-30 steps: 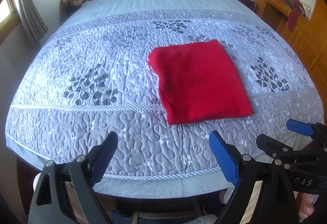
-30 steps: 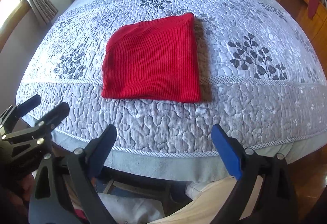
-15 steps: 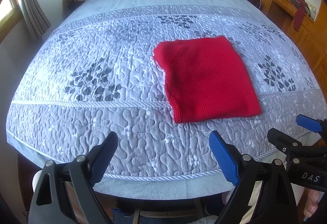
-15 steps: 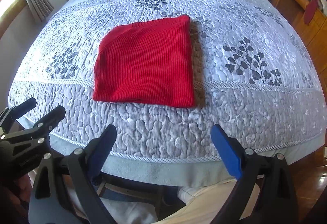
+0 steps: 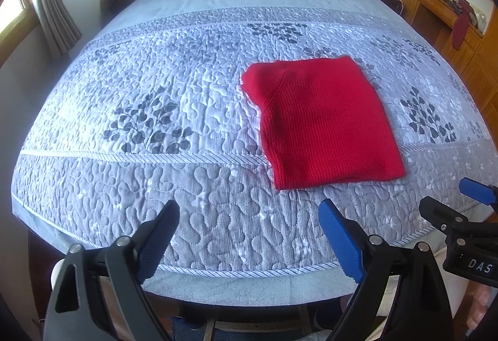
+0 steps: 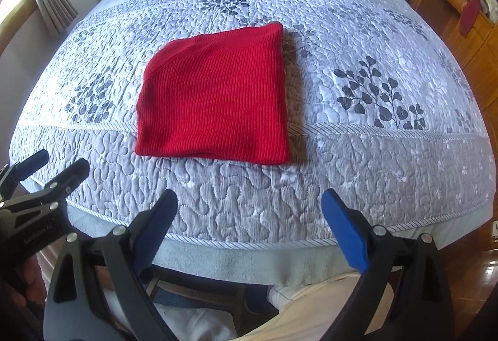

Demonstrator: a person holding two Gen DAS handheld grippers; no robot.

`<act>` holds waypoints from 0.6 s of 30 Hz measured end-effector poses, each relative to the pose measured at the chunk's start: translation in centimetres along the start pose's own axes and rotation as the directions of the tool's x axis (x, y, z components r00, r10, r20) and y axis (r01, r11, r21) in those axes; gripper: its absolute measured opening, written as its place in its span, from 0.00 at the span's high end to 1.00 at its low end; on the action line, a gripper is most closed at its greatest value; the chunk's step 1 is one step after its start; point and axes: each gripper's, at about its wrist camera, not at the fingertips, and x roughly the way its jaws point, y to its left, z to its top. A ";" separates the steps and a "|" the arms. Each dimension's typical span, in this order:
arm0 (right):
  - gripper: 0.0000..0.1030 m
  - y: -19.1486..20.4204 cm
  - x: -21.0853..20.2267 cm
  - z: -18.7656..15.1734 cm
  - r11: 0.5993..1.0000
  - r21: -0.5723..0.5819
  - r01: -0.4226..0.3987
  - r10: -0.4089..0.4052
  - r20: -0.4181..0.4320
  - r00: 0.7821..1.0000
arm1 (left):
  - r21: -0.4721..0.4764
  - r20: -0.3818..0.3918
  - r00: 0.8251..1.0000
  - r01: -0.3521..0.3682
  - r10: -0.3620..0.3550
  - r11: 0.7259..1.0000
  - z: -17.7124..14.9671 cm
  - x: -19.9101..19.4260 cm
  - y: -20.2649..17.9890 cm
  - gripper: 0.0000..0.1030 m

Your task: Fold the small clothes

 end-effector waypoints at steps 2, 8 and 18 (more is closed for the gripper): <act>0.10 0.0 0.0 0.0 1.000 -0.002 0.000 0.000 0.000 1.000 | 0.001 0.001 1.000 0.000 0.000 1.000 0.0 0.0 0.0 0.12; 0.10 0.1 0.0 0.0 1.000 -0.006 0.000 0.000 -0.001 1.000 | 0.008 -0.003 1.000 0.005 -0.005 1.000 -0.1 0.2 -0.1 0.12; 0.10 0.0 0.1 0.1 1.000 -0.001 -0.006 0.006 -0.004 1.000 | 0.007 -0.001 1.000 0.016 -0.016 1.000 -0.1 0.1 -0.2 0.12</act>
